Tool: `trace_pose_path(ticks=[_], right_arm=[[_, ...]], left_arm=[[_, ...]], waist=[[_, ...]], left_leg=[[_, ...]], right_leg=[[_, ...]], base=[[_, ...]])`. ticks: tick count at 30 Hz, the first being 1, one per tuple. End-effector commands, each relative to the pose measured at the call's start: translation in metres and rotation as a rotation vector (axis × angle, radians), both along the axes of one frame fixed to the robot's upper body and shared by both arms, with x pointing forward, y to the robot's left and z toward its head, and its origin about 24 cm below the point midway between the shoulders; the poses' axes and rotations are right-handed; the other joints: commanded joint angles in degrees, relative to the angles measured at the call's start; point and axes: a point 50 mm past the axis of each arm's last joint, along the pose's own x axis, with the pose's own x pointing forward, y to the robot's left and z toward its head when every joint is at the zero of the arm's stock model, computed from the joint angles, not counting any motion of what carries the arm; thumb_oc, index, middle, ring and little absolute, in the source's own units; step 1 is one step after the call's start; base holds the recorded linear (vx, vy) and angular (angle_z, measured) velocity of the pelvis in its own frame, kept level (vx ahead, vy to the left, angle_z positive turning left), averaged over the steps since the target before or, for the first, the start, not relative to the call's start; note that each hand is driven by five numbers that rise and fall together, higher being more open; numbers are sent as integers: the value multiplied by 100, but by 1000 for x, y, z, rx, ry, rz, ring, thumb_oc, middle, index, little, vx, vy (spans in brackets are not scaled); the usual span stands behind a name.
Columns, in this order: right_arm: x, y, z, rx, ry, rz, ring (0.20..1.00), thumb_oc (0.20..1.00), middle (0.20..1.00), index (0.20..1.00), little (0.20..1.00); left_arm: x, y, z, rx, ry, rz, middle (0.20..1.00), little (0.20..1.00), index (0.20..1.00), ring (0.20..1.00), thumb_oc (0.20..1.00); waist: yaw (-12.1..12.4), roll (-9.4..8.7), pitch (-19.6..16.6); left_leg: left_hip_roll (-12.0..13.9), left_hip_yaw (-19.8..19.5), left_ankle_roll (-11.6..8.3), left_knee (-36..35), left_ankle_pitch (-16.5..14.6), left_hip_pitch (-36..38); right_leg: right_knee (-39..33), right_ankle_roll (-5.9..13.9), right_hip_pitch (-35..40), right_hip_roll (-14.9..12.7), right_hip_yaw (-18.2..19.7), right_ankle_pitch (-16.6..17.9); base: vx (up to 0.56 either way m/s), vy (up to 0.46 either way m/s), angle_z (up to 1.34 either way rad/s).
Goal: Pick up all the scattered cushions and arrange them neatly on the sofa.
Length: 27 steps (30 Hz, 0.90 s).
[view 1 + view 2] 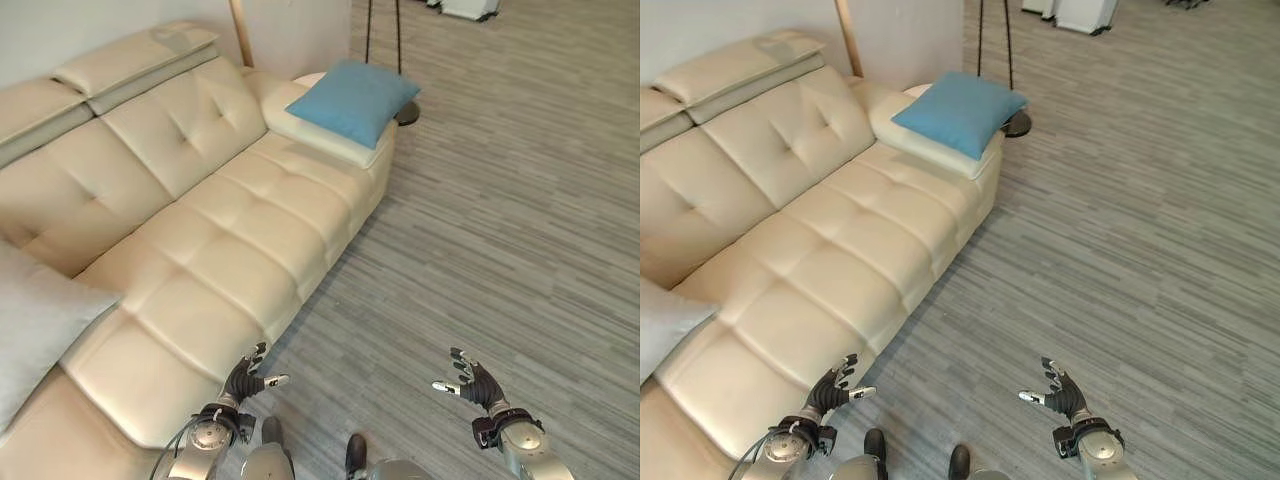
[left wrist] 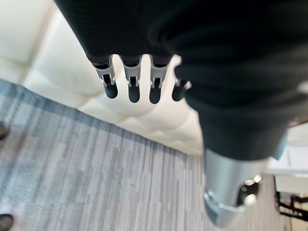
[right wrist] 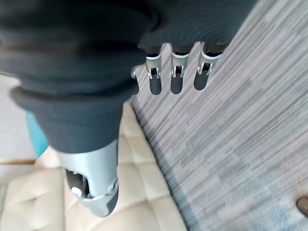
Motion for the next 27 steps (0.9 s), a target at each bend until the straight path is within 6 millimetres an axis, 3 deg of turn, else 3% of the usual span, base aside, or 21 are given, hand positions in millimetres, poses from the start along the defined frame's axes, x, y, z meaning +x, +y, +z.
trace_pose_path(ticks=[1, 4, 6, 7, 9, 10, 12, 14, 17, 19, 24, 25, 27], right_arm=[[13, -3, 16, 1, -103, -2, 1000, 1000, 1000, 1000, 1000], [13, -2, 15, -2, -98, 9, 1000, 1000, 1000, 1000, 1000], [13, 1, 15, 0, -93, 29, 1000, 1000, 1000, 1000, 1000], [16, 5, 16, 5, -100, 40, 1000, 1000, 1000, 1000, 1000], [21, 10, 19, 17, -118, 61, 1000, 1000, 1000, 1000, 1000], [25, 13, 21, 23, -135, 64, 1000, 1000, 1000, 1000, 1000], [32, 20, 27, 43, -168, 78, 1000, 1000, 1000, 1000, 1000], [36, 22, 28, 49, -176, 77, 1000, 1000, 1000, 1000, 1000], [38, 23, 30, 48, -184, 80, 1000, 1000, 1000, 1000, 1000], [38, 20, 30, 32, -179, 77, 1000, 1000, 1000, 1000, 1000], [37, 18, 30, 6, -173, 91, 1000, 1000, 1000, 1000, 1000], [30, 15, 26, 14, -153, 78, 1000, 1000, 1000, 1000, 1000], [27, 10, 25, 6, -141, 72, 1000, 1000, 1000, 1000, 1000]], left_arm=[[7, 3, 11, 15, -68, -13, 1000, 1000, 1000, 1000, 1000], [3, 5, 11, 14, -62, -2, 1000, 1000, 1000, 1000, 1000], [1, 7, 9, 14, -52, 9, 1000, 1000, 1000, 1000, 1000], [0, 9, 8, 17, -46, 13, 1000, 1000, 1000, 1000, 1000], [1, 13, 10, 29, -50, 10, 1000, 1000, 1000, 1000, 1000], [2, 16, 12, 36, -58, 14, 1000, 1000, 1000, 1000, 1000], [6, 19, 16, 52, -75, 6, 1000, 1000, 1000, 1000, 1000], [8, 20, 19, 61, -88, 7, 1000, 1000, 1000, 1000, 1000], [10, 22, 21, 65, -100, 2, 1000, 1000, 1000, 1000, 1000], [9, 22, 22, 62, -100, 3, 1000, 1000, 1000, 1000, 1000], [14, 19, 24, 68, -111, -10, 1000, 1000, 1000, 1000, 1000], [13, 15, 22, 62, -106, -27, 1000, 1000, 1000, 1000, 1000], [13, 9, 18, 39, -98, -21, 1000, 1000, 1000, 1000, 1000]], waist=[[180, 21, 91], [280, 92, 74], [307, 98, 32], [340, 96, -3], [345, 86, 10], [359, 92, 19], [338, 134, 40], [322, 153, 70], [293, 209, 62], [147, 271, 143], [-99, 295, 214], [-174, 242, 187], [-220, 297, 148]], left_leg=[[-89, 109, 95, 236, 259, -12], [-165, -79, 104, 130, 304, -93], [-280, -119, 184, 325, 205, -57], [-392, -18, 300, 453, 27, 15], [-468, 130, 463, 507, -162, 179], [-493, 226, 536, 535, -263, 251], [-512, 375, 643, 525, -430, 456], [-554, 506, 686, 487, -609, 716], [-521, 613, 674, 433, -714, 866], [-516, 792, 644, 277, -936, 1363], [-502, 742, 539, 88, -1170, 1882], [-486, 616, 462, 166, -1334, 2076], [-281, 547, 288, 435, -1235, 2139]], right_leg=[[679, 797, -13, -403, 298, -679], [726, 863, 179, -381, 577, -823], [809, 956, 243, -525, 717, -833], [978, 1097, 209, -728, 821, -749], [1624, 1186, -142, -858, 1019, -473], [1840, 1282, -234, -960, 964, -349], [2288, 1289, -594, -1080, 847, -59], [2203, 1295, -787, -1244, 531, 40], [1858, 1254, -954, -1316, 191, -3], [1028, 1334, -1298, -1423, -149, 238], [700, 1485, -1945, -1431, -7, 559], [776, 1469, -1840, -1404, 213, 560], [961, 1344, -1744, -1253, 241, 492]], base=[[218, 81, -32], [360, 165, -43], [437, 284, -86], [433, 345, -99], [295, 256, -81], [202, 172, -95], [196, 148, -69], [204, 85, -41], [193, 5, -45], [327, -65, -49], [352, -188, -16], [494, -362, 8], [412, -351, 56]])
